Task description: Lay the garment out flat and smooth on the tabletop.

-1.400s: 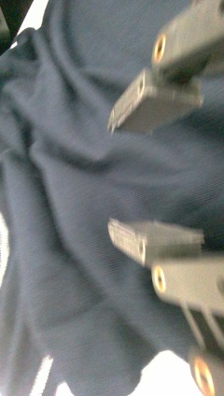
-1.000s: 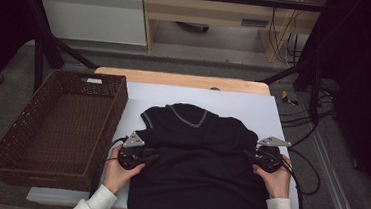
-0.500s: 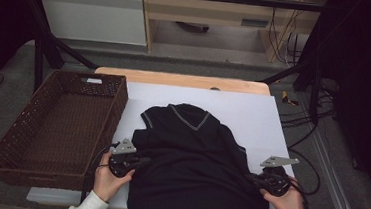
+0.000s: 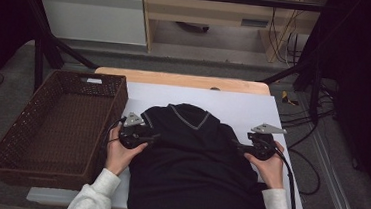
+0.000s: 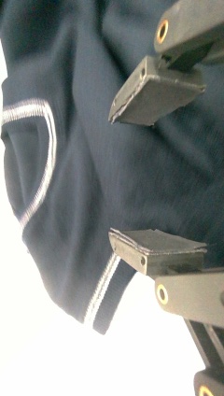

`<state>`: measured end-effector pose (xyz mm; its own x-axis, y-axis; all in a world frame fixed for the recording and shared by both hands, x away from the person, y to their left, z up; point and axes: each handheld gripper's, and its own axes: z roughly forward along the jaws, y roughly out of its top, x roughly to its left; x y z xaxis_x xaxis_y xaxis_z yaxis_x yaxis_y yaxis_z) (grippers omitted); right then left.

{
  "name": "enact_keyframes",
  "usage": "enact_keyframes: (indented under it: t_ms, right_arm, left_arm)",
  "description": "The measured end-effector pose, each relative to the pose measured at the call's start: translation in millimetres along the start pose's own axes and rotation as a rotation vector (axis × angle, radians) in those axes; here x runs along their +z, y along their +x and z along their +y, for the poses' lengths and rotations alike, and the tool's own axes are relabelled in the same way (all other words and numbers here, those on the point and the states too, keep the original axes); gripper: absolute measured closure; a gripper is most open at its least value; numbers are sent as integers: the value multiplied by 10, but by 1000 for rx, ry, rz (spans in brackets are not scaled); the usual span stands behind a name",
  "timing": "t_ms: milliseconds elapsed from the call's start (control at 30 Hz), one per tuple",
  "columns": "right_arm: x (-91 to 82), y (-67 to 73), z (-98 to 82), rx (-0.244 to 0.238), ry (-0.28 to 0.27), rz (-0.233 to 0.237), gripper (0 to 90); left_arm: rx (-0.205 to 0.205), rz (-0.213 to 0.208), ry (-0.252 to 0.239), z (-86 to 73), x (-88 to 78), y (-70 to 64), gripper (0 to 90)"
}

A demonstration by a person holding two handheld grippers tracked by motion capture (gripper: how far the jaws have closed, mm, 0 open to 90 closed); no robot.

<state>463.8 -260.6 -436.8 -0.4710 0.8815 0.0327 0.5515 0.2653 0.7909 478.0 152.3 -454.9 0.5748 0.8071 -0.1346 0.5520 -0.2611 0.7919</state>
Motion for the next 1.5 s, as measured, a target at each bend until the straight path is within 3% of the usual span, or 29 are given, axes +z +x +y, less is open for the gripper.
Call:
enact_keyframes:
  t_ms: [100,133,167,200,233,267,300,367,467,500,533,567,600,700,733,833,867,967,1000,1033,1067,1100,1133,1167,1200,1300,1333,1400,1500]
  right_arm:
    - [131,-6,23,22,11,7,370]
    - [213,2,21,11,12,19,540]
    - [213,2,21,11,12,19,540]
    - [244,12,16,18,25,32,760]
    - [244,12,16,18,25,32,760]
    - [210,21,16,5,28,43,848]
    - [210,21,16,5,28,43,848]
    - [36,74,43,-46,8,52,858]
    - [-177,189,33,-108,-20,97,858]
    - [-177,189,33,-108,-20,97,858]
    - [-268,302,-37,-143,-1,147,858]
    - [-268,302,-37,-143,-1,147,858]
    - [-288,425,-163,-183,44,186,857]
    - [-264,509,-300,-201,88,208,853]
    - [-238,544,-393,-179,86,235,819]
    - [-259,547,-381,-162,81,242,735]
    - [-301,522,-312,-147,46,234,649]
    - [-329,435,-205,-97,-19,218,547]
    - [-329,398,-176,-69,-46,213,530]
    - [-329,398,-176,-69,-46,213,530]
    - [-321,322,-122,-10,-92,190,481]
    - [-321,322,-122,-10,-92,190,481]
    - [-307,264,-76,12,-117,153,450]
    - [-307,264,-76,12,-117,153,450]
    - [-266,211,-44,23,-122,98,407]
    - [-165,111,-25,45,-107,42,382]
    - [-125,83,-29,52,-97,33,383]
    - [-38,67,-45,63,-66,36,369]
    - [87,111,-74,42,-15,58,329]
  left_arm:
    - [-14,-1,21,-33,81,46,403]
    - [-37,-30,29,-67,115,65,512]
    - [-37,-30,29,-67,115,65,591]
    - [-41,-49,48,-87,112,63,655]
    - [-41,-49,48,-87,112,63,740]
    - [-44,-68,63,-88,79,53,815]
    - [-44,-68,63,-88,79,53,846]
    - [-43,-84,67,-90,26,29,860]
    - [6,-139,76,-135,-130,-91,864]
    - [6,-139,76,-135,-130,-91,864]
    - [21,-170,77,-180,-219,-180,864]
    - [21,-170,77,-180,-219,-180,864]
    - [46,-198,94,-231,-297,-269,864]
    - [67,-213,109,-277,-357,-337,862]
    - [75,-204,93,-294,-388,-355,854]
    - [72,-200,74,-272,-386,-323,801]
    - [45,-191,43,-224,-371,-265,752]
    - [41,-157,9,-161,-353,-230,576]
    - [30,-124,-18,-85,-318,-192,518]
    - [30,-124,-18,-85,-318,-192,465]
    - [18,-91,-43,-9,-276,-150,424]
    - [18,-91,-43,-9,-276,-150,391]
    - [16,-79,-53,32,-248,-126,354]
    - [8,-75,-59,69,-217,-100,354]
    - [3,-60,-64,140,-155,-41,297]
    - [-6,-30,-70,190,-83,33,251]
    - [-27,-4,-71,211,-9,117,247]
    - [-35,6,-61,213,33,152,246]
    - [-43,41,1,178,203,279,244]
